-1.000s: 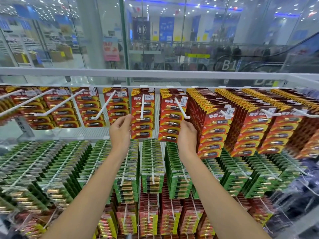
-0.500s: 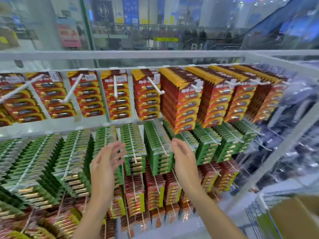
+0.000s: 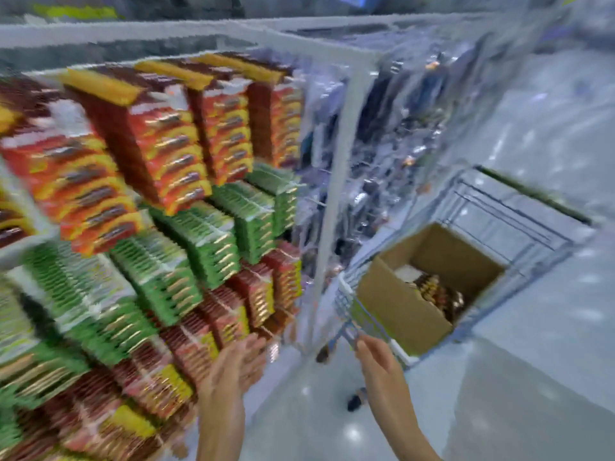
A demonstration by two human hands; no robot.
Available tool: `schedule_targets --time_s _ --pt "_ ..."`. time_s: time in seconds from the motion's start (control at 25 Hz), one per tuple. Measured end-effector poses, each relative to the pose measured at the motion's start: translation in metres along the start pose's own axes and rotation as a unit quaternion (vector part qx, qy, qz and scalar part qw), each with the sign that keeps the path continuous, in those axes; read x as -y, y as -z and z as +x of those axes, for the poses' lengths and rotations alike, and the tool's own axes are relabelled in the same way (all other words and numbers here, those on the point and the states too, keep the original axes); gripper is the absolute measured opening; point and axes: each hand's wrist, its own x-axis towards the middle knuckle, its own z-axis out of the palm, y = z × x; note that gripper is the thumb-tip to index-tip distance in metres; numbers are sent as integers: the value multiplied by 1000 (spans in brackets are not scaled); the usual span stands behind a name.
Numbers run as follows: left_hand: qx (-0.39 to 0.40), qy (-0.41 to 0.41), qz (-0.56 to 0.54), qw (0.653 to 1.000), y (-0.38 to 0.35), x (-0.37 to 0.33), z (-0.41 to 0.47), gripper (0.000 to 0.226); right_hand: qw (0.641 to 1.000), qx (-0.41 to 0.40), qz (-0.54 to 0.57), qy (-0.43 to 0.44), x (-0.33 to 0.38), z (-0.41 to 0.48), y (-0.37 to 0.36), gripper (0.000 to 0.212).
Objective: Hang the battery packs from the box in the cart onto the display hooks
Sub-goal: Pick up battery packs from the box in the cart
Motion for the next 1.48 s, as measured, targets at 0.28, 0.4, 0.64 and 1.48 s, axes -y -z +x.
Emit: schedule_targets --time_s 0.28,0.4,0.64,1.48 --pt "116 135 74 981 -158 51 28 28 974 -163 105 -119 -50 55 132 14" --pt "128 127 126 976 -215 67 24 29 956 -200 152 -154 -60 76 174 9" --pt "155 135 197 959 -298 98 38 31 930 -255 162 -207 -70 120 225 7" --pt "247 213 444 835 -554 252 285 21 911 -275 146 -271 -50 361 285 11"
